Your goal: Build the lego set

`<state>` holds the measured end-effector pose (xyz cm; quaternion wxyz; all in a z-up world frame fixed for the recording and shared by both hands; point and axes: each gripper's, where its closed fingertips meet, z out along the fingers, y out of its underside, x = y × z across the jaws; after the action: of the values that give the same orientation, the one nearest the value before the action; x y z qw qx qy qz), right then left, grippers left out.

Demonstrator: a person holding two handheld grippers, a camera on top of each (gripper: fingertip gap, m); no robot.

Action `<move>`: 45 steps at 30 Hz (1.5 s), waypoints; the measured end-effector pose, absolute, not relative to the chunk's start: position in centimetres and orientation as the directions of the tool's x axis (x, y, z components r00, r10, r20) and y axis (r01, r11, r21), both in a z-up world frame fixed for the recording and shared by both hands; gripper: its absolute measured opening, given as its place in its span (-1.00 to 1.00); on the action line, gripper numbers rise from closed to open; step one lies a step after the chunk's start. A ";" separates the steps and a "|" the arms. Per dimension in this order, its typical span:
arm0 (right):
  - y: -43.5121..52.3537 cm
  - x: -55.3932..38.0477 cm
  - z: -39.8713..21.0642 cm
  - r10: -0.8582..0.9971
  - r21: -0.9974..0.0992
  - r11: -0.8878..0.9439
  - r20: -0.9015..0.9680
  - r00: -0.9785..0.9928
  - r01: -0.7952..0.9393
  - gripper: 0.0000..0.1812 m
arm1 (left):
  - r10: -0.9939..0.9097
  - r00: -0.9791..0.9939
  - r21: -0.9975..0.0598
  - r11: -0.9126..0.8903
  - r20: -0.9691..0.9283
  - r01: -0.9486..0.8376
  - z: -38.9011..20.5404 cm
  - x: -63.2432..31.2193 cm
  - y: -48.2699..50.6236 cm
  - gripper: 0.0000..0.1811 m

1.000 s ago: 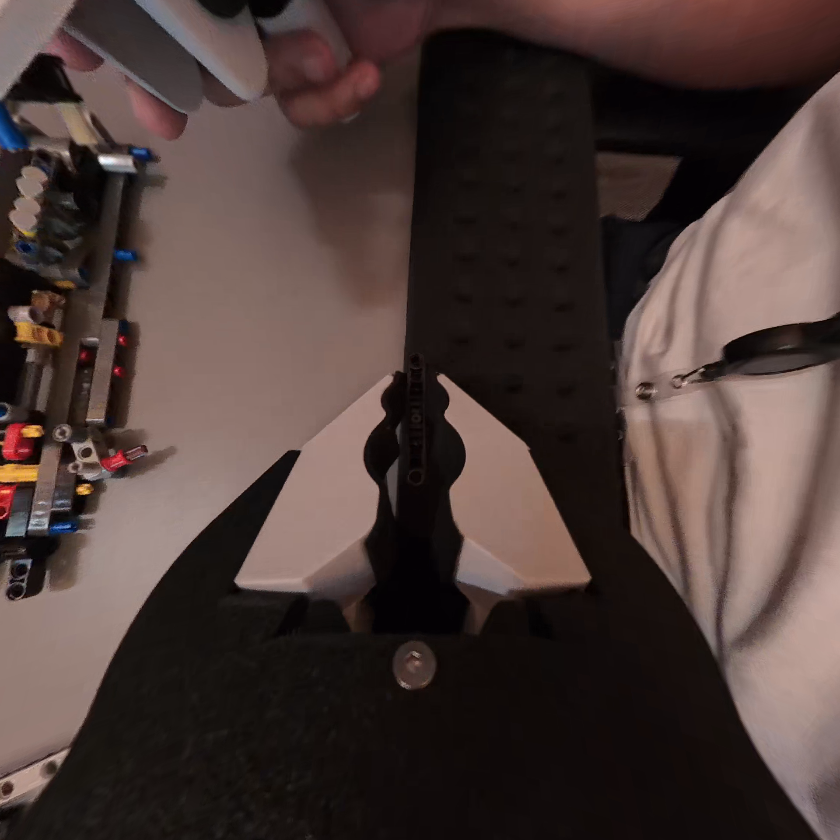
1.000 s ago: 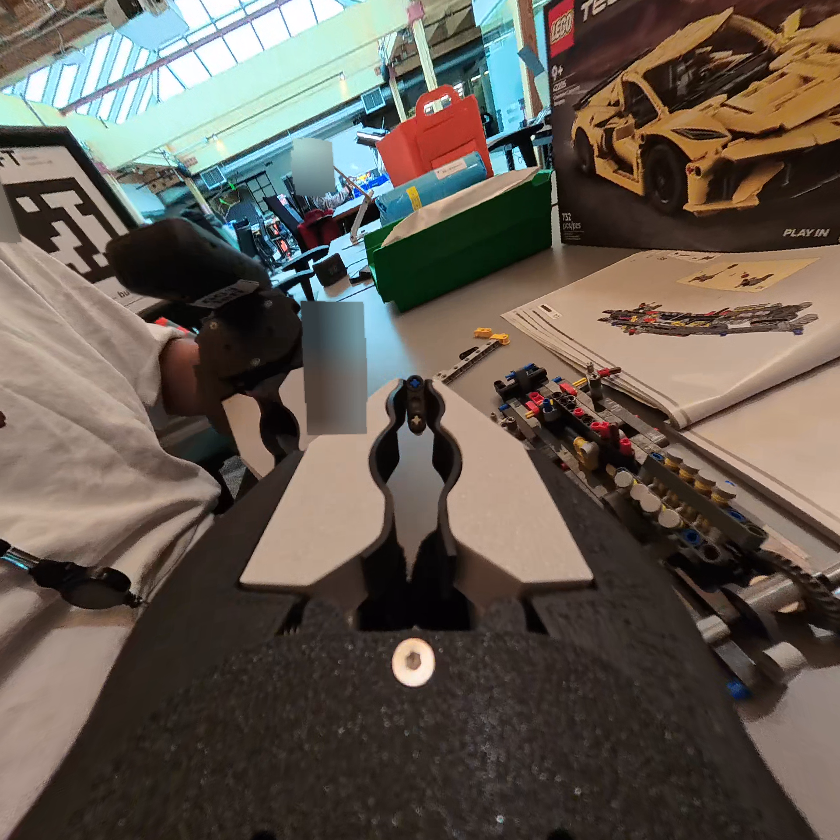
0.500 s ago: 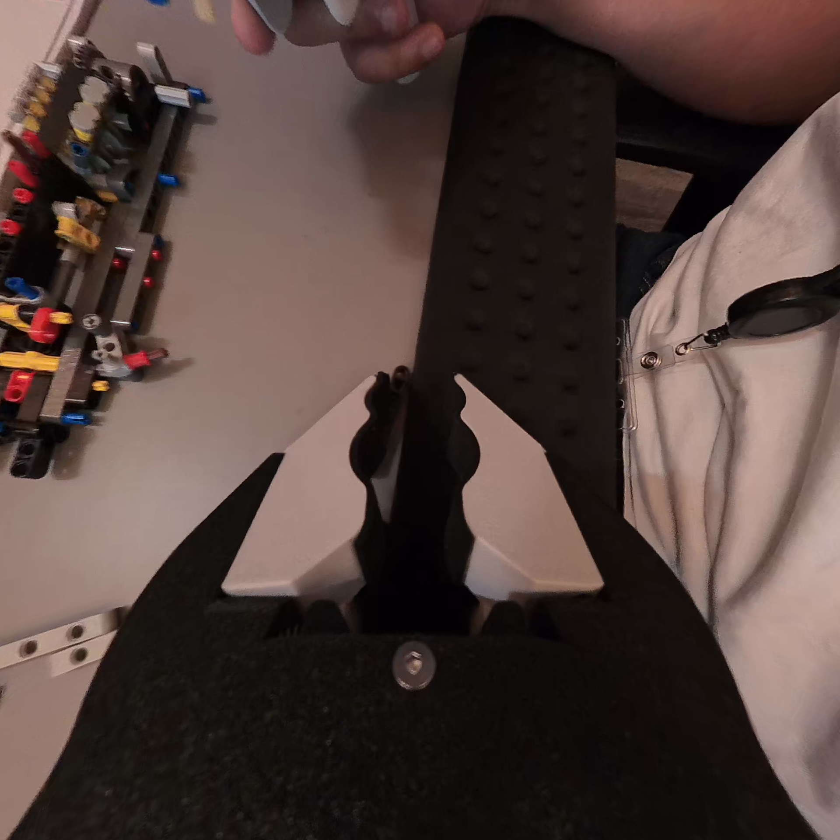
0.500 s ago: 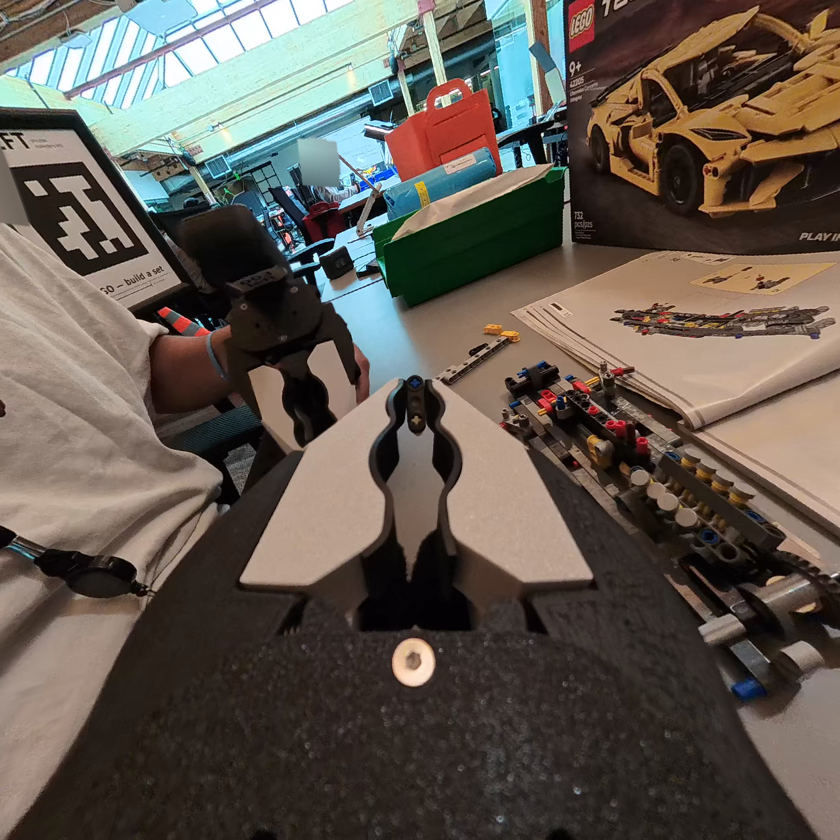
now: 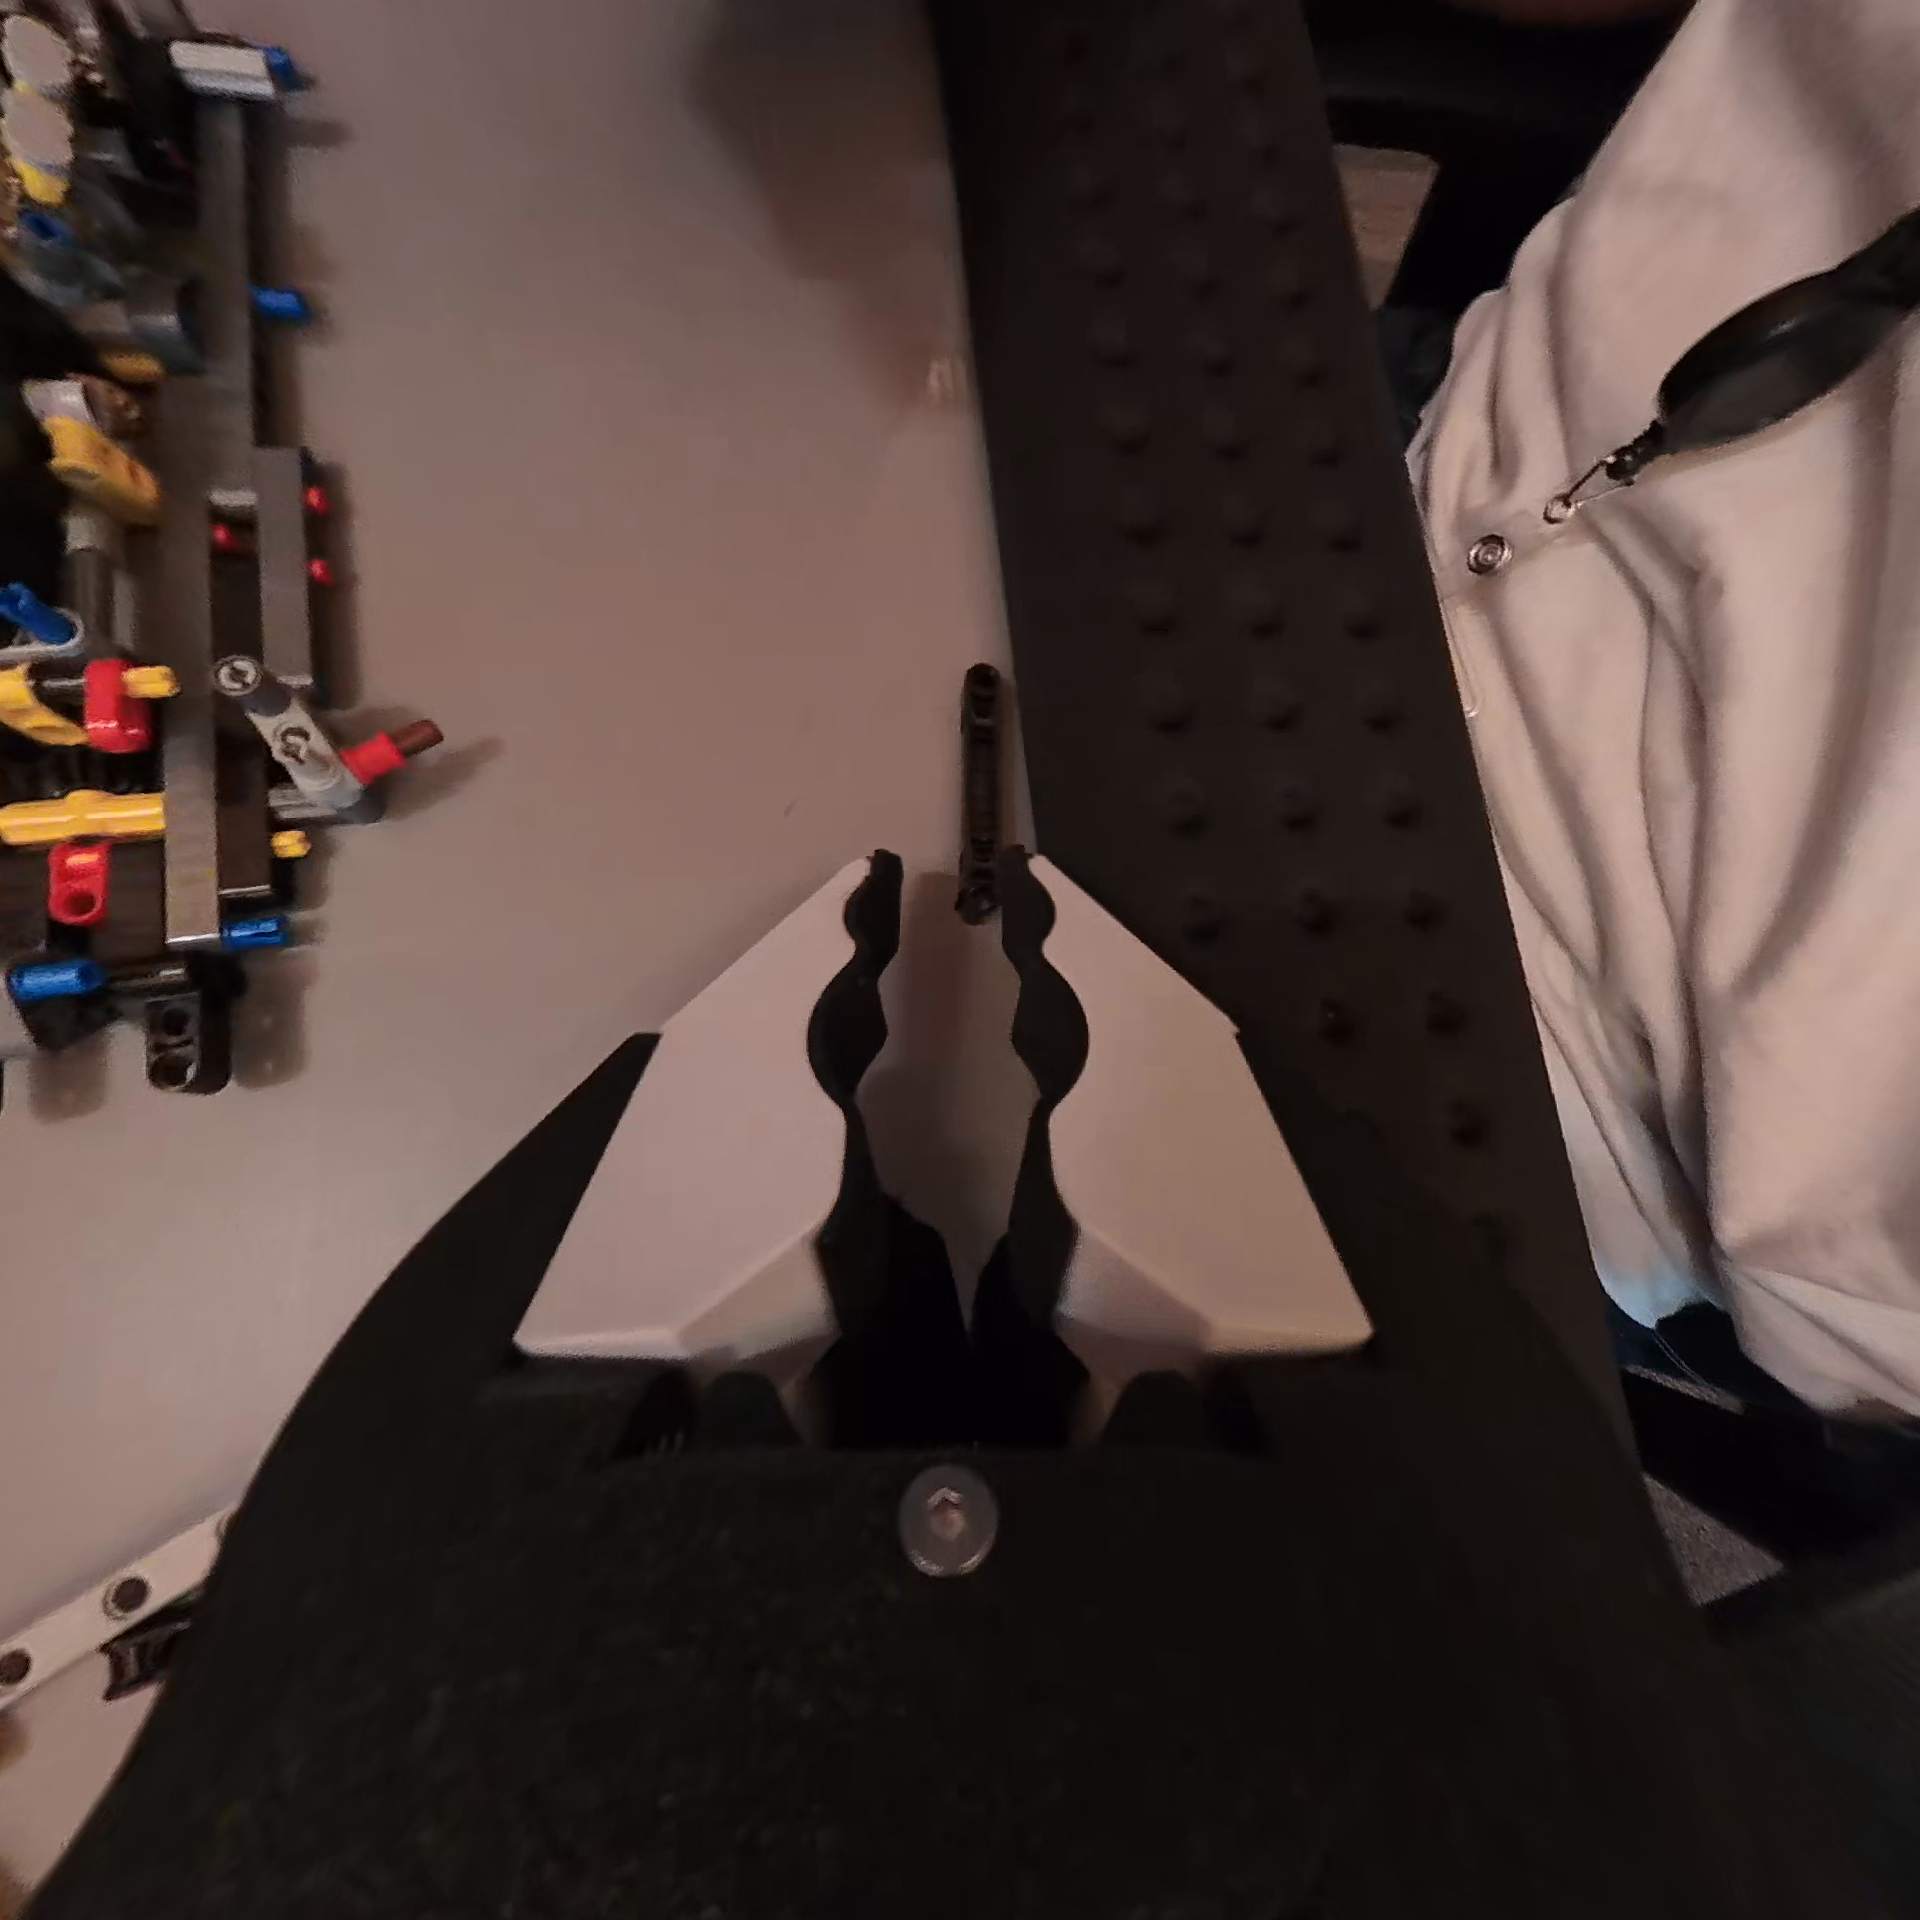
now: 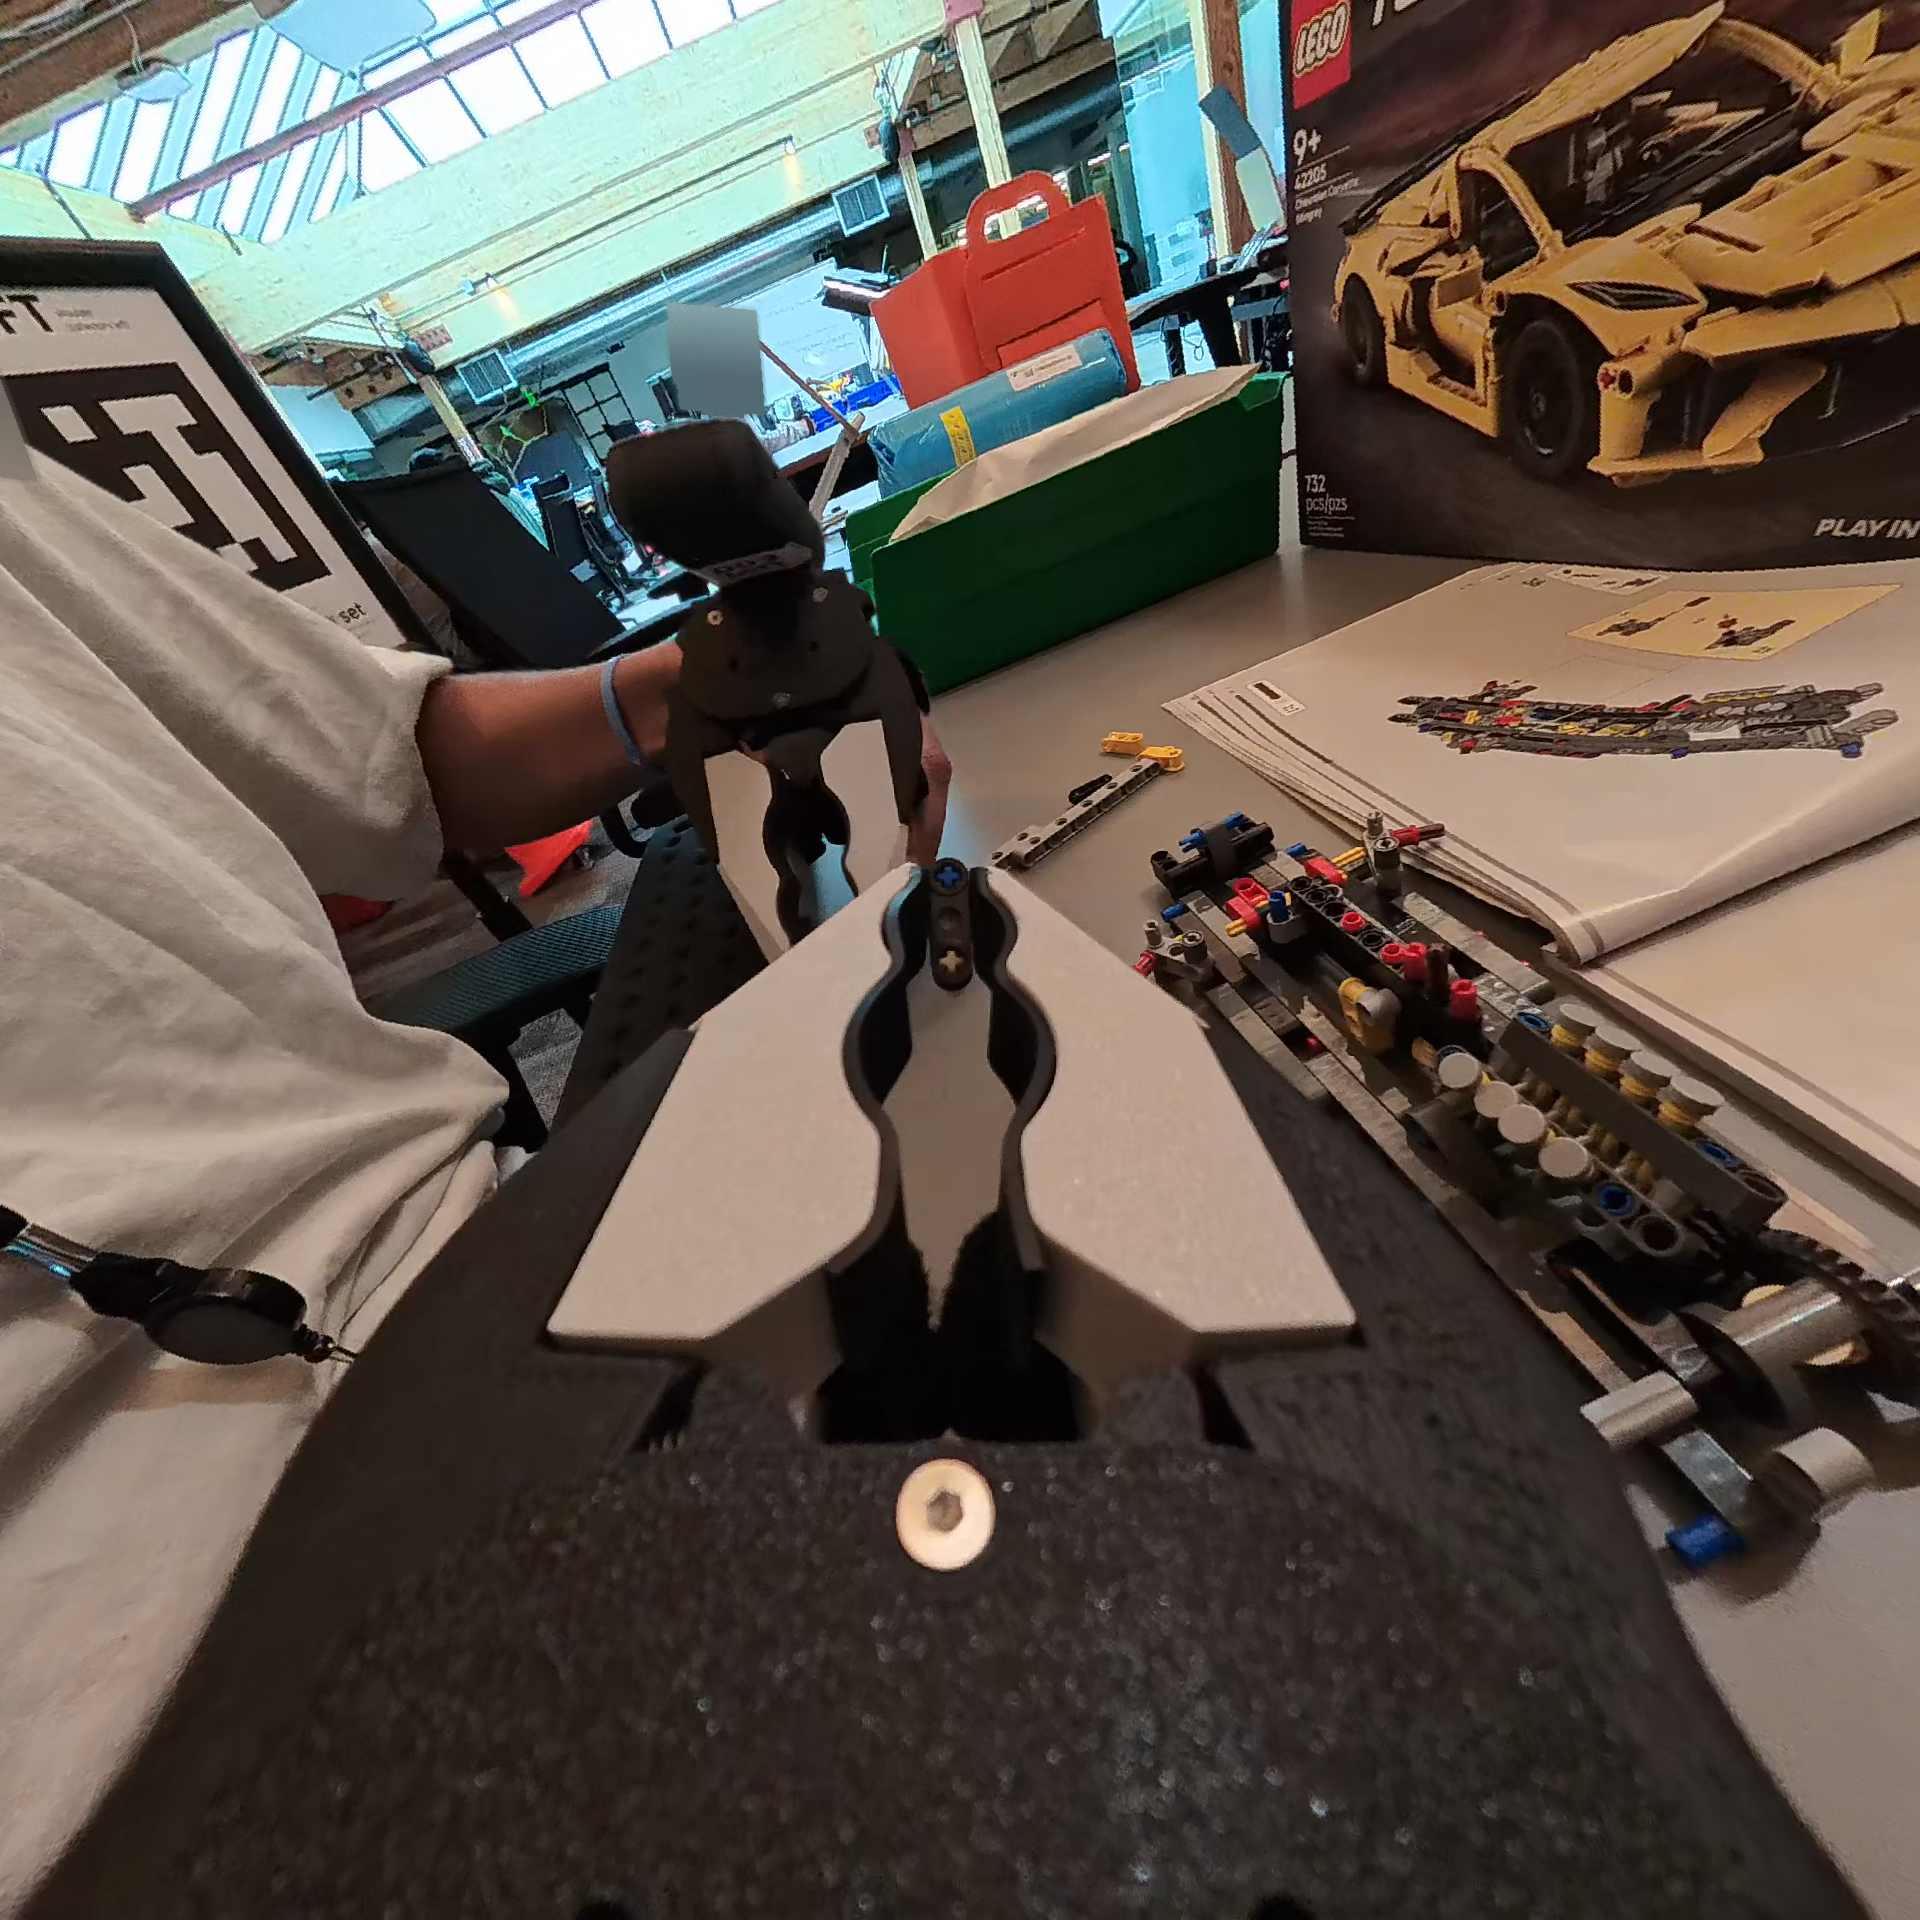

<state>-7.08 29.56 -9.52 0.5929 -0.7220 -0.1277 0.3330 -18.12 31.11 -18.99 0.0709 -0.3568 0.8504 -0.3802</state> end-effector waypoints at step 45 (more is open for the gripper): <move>30.5 -8.7 -16.3 0.556 -0.885 -0.441 -0.137 0.820 0.151 -0.93 | -0.792 -0.578 -0.517 0.417 0.198 -0.748 -20.1 -20.2 34.3 -0.71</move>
<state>-8.71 30.51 -16.34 0.4830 -0.8226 -0.2149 0.2094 -20.21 34.27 -20.07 0.0382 -0.4577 0.8408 -0.2865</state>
